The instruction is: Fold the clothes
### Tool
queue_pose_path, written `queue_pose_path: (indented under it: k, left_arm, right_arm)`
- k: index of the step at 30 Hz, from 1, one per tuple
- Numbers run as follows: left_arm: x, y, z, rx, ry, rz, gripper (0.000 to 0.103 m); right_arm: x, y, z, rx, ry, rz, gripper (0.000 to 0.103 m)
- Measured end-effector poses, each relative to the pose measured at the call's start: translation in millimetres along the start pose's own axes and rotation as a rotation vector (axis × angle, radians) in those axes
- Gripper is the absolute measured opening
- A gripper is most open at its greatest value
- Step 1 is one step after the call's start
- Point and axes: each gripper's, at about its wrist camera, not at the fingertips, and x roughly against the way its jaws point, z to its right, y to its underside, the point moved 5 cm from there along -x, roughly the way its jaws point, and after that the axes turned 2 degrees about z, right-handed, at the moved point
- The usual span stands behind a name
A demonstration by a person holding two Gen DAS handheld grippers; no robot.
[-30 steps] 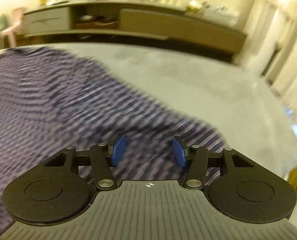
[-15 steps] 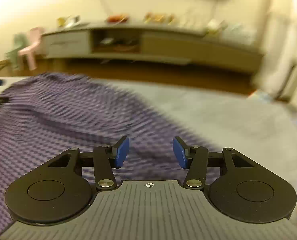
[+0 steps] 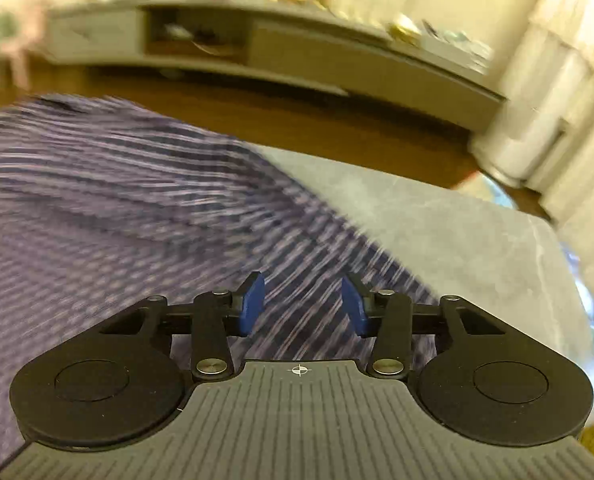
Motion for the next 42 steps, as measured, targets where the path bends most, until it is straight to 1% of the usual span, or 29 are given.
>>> queue_pose_path:
  k: [2, 5, 7, 9, 10, 12, 13, 14, 15, 16, 17, 18, 20, 22, 24, 26, 27, 28, 29, 31, 33, 34, 35, 36, 37, 38, 39, 41, 42]
  left_arm:
    - [31.5, 33.9, 4.3, -0.004, 0.038, 0.004, 0.051]
    - [78.9, 84.7, 10.7, -0.009, 0.096, 0.010, 0.051]
    - [110.6, 118.5, 14.9, -0.013, 0.134, 0.015, 0.050]
    - [142.3, 152.4, 19.1, -0.016, 0.172, 0.019, 0.051]
    - [158.2, 169.4, 21.3, -0.018, 0.192, 0.021, 0.051]
    - [190.1, 203.3, 25.5, -0.022, 0.230, 0.025, 0.051]
    - [206.1, 220.2, 27.6, -0.024, 0.249, 0.027, 0.052]
    - [214.5, 229.1, 24.4, -0.052, 0.201, 0.013, 0.049]
    - [228.5, 233.5, 21.6, -0.041, 0.198, 0.036, 0.050]
    - [242.7, 237.8, 18.7, -0.029, 0.197, 0.059, 0.053]
    - [259.9, 242.7, 19.1, 0.004, 0.247, 0.083, 0.061]
    - [273.2, 246.4, 21.4, 0.034, 0.312, 0.108, 0.064]
    - [300.4, 253.6, 25.8, 0.092, 0.441, 0.158, 0.072]
    - [314.0, 265.3, 38.6, 0.126, 0.552, 0.178, 0.075]
    - [318.4, 273.5, 52.8, 0.119, 0.551, 0.176, 0.075]
    - [316.7, 277.7, 61.4, 0.099, 0.505, 0.180, 0.075]
    - [319.5, 280.4, 64.5, 0.088, 0.505, 0.187, 0.075]
    - [322.5, 283.2, 67.5, 0.077, 0.505, 0.195, 0.078]
    - [324.9, 286.8, 71.8, 0.054, 0.500, 0.204, 0.081]
    - [325.9, 290.3, 73.7, 0.004, 0.477, 0.222, 0.084]
    - [322.6, 292.4, 79.5, -0.033, 0.464, 0.220, 0.084]
    - [321.7, 292.7, 80.9, -0.035, 0.453, 0.217, 0.084]
    - [320.7, 293.0, 82.2, -0.037, 0.442, 0.214, 0.084]
    - [319.7, 293.3, 83.5, -0.039, 0.431, 0.211, 0.084]
    - [321.0, 293.1, 84.1, -0.031, 0.427, 0.222, 0.084]
    - [322.3, 292.9, 84.7, -0.023, 0.424, 0.235, 0.084]
    - [323.9, 291.3, 83.3, -0.009, 0.420, 0.255, 0.084]
    - [323.1, 284.1, 80.1, 0.023, 0.418, 0.284, 0.084]
    - [322.7, 280.6, 78.4, 0.040, 0.416, 0.299, 0.084]
  right_arm:
    - [42.3, 36.7, -16.8, 0.025, -0.121, -0.026, 0.045]
    - [102.9, 96.2, -47.4, 0.075, -0.300, -0.083, 0.045]
    - [132.8, 135.3, -65.1, 0.139, -0.345, -0.147, 0.045]
    - [152.8, 167.6, -70.0, 0.196, -0.337, -0.201, 0.045]
    - [159.5, 180.8, -67.7, 0.218, -0.328, -0.217, 0.051]
    - [168.2, 195.7, -52.2, 0.197, -0.303, -0.265, 0.052]
    - [172.2, 201.2, -42.1, 0.196, -0.274, -0.293, 0.053]
    - [176.9, 204.1, -33.5, 0.198, -0.236, -0.313, 0.052]
    - [182.1, 204.9, -25.7, 0.197, -0.196, -0.328, 0.052]
    - [190.3, 204.7, -19.8, 0.190, -0.151, -0.324, 0.049]
    - [203.2, 200.7, -18.8, 0.185, -0.117, -0.292, 0.046]
    - [218.2, 196.1, -25.5, 0.185, -0.123, -0.246, 0.046]
    - [249.3, 188.6, -47.1, 0.186, -0.174, -0.146, 0.047]
    - [274.6, 179.2, -85.2, 0.221, -0.251, -0.040, 0.051]
    - [298.8, 183.8, -139.8, 0.318, -0.310, 0.079, 0.052]
    - [306.8, 187.4, -201.9, 0.423, -0.370, 0.162, 0.055]
    - [309.8, 191.9, -231.5, 0.483, -0.392, 0.201, 0.055]
    - [312.9, 196.7, -261.3, 0.545, -0.413, 0.240, 0.056]
    - [313.3, 206.6, -295.5, 0.642, -0.428, 0.280, 0.060]
    - [302.8, 219.3, -348.0, 0.823, -0.417, 0.339, 0.063]
    - [293.6, 229.8, -376.7, 0.945, -0.400, 0.370, 0.063]
    - [285.3, 233.9, -384.6, 0.979, -0.388, 0.361, 0.060]
    - [277.2, 237.7, -392.3, 1.011, -0.376, 0.351, 0.051]
    - [273.1, 236.1, -394.2, 1.002, -0.378, 0.343, 0.047]
    - [269.1, 234.3, -395.9, 0.992, -0.380, 0.335, 0.033]
    - [268.4, 228.8, -392.4, 0.958, -0.389, 0.313, 0.008]
    - [269.6, 220.8, -386.2, 0.896, -0.407, 0.304, 0.000]
    - [279.9, 206.5, -368.5, 0.751, -0.470, 0.308, 0.000]
    - [283.9, 200.5, -358.2, 0.676, -0.510, 0.293, 0.000]
